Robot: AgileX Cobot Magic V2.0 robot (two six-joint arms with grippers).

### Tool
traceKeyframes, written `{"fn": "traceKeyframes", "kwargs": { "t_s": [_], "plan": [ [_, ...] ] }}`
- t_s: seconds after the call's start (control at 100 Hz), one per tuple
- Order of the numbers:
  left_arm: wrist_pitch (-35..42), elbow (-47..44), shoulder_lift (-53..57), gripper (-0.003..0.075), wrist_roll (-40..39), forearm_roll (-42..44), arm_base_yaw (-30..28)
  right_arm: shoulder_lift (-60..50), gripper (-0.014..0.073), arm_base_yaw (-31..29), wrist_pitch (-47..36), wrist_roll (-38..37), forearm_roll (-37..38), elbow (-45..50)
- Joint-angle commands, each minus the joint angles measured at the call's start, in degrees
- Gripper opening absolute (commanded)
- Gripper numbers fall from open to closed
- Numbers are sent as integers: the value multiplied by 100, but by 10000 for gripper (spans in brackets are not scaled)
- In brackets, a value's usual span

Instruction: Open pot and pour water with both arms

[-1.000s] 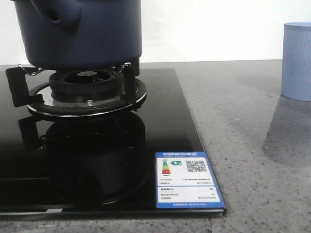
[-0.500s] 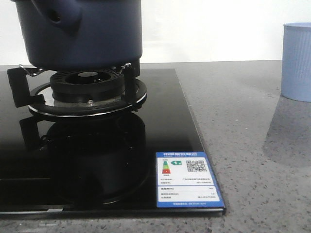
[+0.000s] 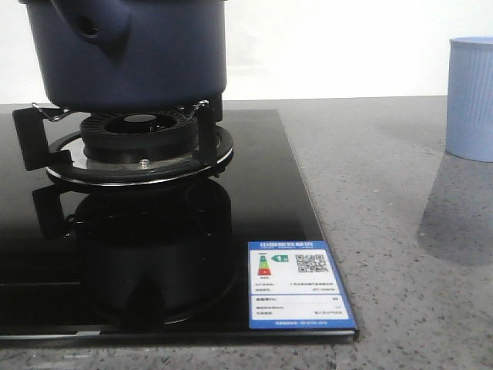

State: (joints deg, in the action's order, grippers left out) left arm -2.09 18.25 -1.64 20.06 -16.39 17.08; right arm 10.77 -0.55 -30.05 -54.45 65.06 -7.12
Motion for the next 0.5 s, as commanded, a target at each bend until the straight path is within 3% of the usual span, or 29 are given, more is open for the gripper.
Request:
{"fn": "traceKeyframes", "kwargs": {
  "t_s": [0.0, 0.49],
  "plan": [
    [441, -155, 262, -16, -28, -71, -19, -121, -61, 14, -56, -14, -180, 161],
    [429, -302, 247, -16, -28, -71, -19, -134, -61, 14, -31, -14, -116, 356]
  ]
}}
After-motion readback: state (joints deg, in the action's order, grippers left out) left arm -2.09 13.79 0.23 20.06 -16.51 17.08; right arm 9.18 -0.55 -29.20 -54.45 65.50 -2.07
